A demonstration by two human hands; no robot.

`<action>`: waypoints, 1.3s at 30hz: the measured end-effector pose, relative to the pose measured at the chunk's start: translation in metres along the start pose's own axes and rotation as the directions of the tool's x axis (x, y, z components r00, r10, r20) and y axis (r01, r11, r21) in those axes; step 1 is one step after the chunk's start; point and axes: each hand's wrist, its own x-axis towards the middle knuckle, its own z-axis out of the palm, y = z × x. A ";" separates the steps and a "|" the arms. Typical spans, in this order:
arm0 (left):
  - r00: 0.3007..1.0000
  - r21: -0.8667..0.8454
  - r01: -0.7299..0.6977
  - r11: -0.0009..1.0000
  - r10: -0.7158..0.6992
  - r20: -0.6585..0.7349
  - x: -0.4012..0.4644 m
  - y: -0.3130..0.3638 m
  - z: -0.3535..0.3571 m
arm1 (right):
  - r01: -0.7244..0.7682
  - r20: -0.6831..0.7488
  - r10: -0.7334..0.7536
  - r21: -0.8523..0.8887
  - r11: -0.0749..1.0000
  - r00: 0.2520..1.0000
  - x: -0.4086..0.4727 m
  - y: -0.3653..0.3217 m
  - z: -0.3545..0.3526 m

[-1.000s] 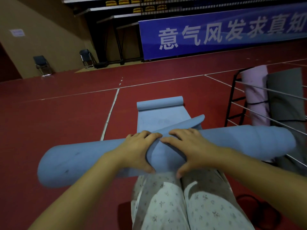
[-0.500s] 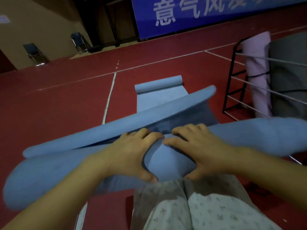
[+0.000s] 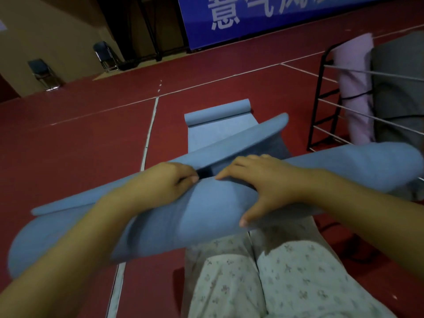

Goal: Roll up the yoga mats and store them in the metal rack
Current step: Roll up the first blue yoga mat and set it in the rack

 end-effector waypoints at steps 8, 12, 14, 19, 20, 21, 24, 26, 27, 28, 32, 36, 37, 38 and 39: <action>0.977 0.187 -0.113 0.976 0.143 -0.155 -0.034 0.051 0.007 | -0.023 0.100 -0.006 0.282 0.959 0.995 0.035 0.028 -0.014; 0.992 0.147 -0.028 0.989 0.046 -0.115 -0.022 0.046 0.016 | -0.031 0.126 -0.005 0.279 0.960 0.992 0.045 0.033 -0.020; 0.994 0.060 -0.015 0.998 0.021 -0.105 -0.014 0.039 0.014 | -0.037 0.103 0.015 0.214 0.976 0.995 0.045 0.034 -0.023; 0.999 -0.086 0.005 0.996 -0.008 -0.031 0.007 0.028 -0.005 | -0.012 -0.074 0.018 0.086 0.996 0.997 0.028 0.023 -0.027; 1.000 -0.108 0.009 0.994 -0.011 -0.017 0.012 0.025 -0.009 | -0.010 -0.072 0.014 0.060 0.998 0.997 0.025 0.019 -0.026; 1.000 -0.133 0.013 0.991 -0.013 0.001 0.017 0.021 -0.013 | -0.013 -0.058 0.015 0.025 1.000 0.998 0.023 0.015 -0.025; 0.997 -0.231 0.046 0.972 -0.031 0.064 0.032 0.007 -0.018 | -0.032 -0.063 0.028 -0.060 0.998 0.998 0.020 0.009 -0.016; 0.991 -0.306 0.090 0.948 -0.055 0.120 0.040 -0.001 -0.019 | -0.047 -0.086 0.039 -0.091 0.995 0.996 0.021 0.010 -0.008; 0.986 -0.354 0.116 0.928 -0.065 0.151 0.042 -0.005 -0.020 | -0.049 -0.090 0.039 -0.117 0.992 0.995 0.024 0.012 -0.005; 0.981 -0.396 0.140 0.908 -0.075 0.177 0.044 -0.008 -0.020 | -0.050 -0.093 0.036 -0.146 0.988 0.995 0.027 0.014 -0.003; 0.977 -0.352 0.187 0.917 -0.135 0.168 0.046 -0.006 -0.021 | -0.060 -0.095 0.049 -0.115 0.992 0.994 0.038 0.025 -0.003; 0.984 -0.024 0.173 0.985 -0.173 -0.033 0.030 0.014 -0.010 | -0.058 -0.075 0.054 -0.046 0.997 0.996 0.051 0.038 -0.007; 0.984 0.034 0.172 0.984 -0.170 -0.055 0.024 0.018 -0.004 | -0.060 -0.066 0.058 -0.030 0.998 0.996 0.054 0.041 -0.009; 0.984 0.089 0.175 0.981 -0.171 -0.051 0.019 0.021 0.002 | -0.065 -0.054 0.064 -0.007 0.998 0.996 0.058 0.044 -0.010; 0.984 0.142 0.178 0.974 -0.175 -0.032 0.014 0.022 0.008 | -0.071 -0.042 0.071 0.019 0.997 0.997 0.062 0.046 -0.012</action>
